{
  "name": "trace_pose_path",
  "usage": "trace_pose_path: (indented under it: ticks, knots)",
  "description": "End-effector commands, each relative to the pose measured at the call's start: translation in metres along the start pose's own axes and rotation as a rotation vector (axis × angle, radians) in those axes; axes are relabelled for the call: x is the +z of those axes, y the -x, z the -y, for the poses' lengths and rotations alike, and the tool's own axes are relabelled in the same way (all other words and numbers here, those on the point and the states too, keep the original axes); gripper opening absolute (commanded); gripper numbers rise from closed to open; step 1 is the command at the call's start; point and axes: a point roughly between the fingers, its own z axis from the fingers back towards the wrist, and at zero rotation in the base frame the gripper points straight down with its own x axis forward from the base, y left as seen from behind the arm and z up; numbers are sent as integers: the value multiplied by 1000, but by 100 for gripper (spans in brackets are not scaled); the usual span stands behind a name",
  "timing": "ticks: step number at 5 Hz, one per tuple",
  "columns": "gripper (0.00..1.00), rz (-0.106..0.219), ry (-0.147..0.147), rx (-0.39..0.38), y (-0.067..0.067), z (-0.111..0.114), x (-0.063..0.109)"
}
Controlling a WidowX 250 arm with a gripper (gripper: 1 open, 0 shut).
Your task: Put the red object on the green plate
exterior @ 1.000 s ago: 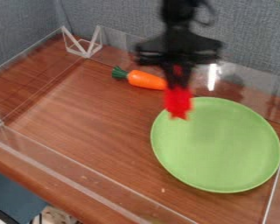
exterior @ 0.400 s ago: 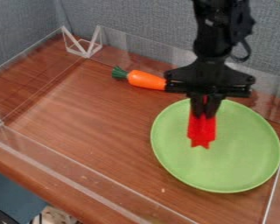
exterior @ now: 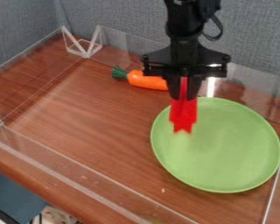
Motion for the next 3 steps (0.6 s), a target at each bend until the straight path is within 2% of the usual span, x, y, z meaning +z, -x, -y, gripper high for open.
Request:
trace_pose_path:
  ticks: [1, 3]
  knots:
    - [100, 66, 9, -17, -3, 8, 7]
    - [100, 30, -28, -49, 17, 22, -28]
